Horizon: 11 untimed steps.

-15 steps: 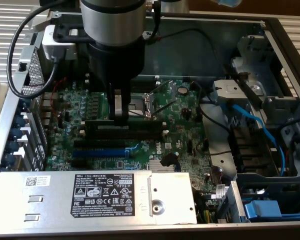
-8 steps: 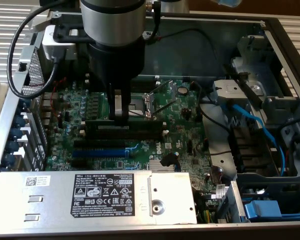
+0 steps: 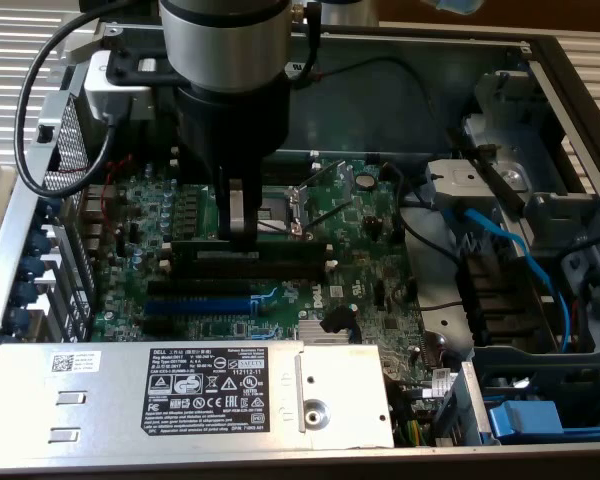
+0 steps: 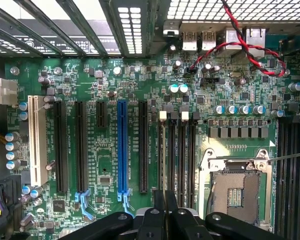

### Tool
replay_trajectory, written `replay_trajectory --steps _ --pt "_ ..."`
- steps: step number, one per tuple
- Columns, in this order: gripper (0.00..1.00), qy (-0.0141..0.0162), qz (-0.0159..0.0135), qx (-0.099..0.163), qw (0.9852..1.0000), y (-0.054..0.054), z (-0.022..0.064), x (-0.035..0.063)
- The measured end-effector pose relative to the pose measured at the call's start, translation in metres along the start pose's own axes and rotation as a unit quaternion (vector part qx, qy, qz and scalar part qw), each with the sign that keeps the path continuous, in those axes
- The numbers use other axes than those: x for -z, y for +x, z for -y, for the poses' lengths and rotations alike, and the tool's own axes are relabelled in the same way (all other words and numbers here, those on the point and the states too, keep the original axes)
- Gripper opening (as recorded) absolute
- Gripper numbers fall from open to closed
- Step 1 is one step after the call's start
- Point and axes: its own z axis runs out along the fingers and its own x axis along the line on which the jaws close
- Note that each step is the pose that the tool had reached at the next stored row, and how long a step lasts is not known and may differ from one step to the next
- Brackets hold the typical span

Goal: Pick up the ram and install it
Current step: 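Insert the ram into the slot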

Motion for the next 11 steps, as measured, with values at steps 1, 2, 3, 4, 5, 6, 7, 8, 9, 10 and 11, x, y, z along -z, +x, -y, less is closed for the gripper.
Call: replay_trajectory --steps 1,2,3,4,5,6,7,8,9,10,11 --pt "0.12 0.0002 0.0000 0.000 1.0000 0.0000 0.0000 0.0000" --pt "0.12 0.0005 0.0000 0.000 1.0000 0.0000 0.0000 0.0000" --pt "0.12 0.0007 -0.0001 0.000 1.0000 0.0000 -0.0001 0.0000" --pt "0.12 0.0008 -0.0001 0.000 1.0000 0.0000 -0.0003 0.0000" --pt "0.12 0.0011 0.0000 0.000 1.0000 0.0000 -0.0007 -0.0001" --pt "0.12 0.0012 0.0000 0.000 1.0000 0.0000 -0.0010 -0.0003" --pt "0.12 0.0013 -0.0001 -0.001 1.0000 0.0000 -0.0013 -0.0005" --pt "0.12 0.0014 -0.0001 -0.001 1.0000 -0.0001 -0.0013 -0.0006" --pt "0.12 0.0014 0.0000 0.000 1.0000 -0.0003 -0.0013 -0.0008" --pt "0.12 0.0014 -0.0001 -0.001 1.0000 -0.0006 -0.0014 -0.0009" --pt "0.12 0.0015 0.0000 -0.001 1.0000 -0.0009 -0.0014 -0.0011"
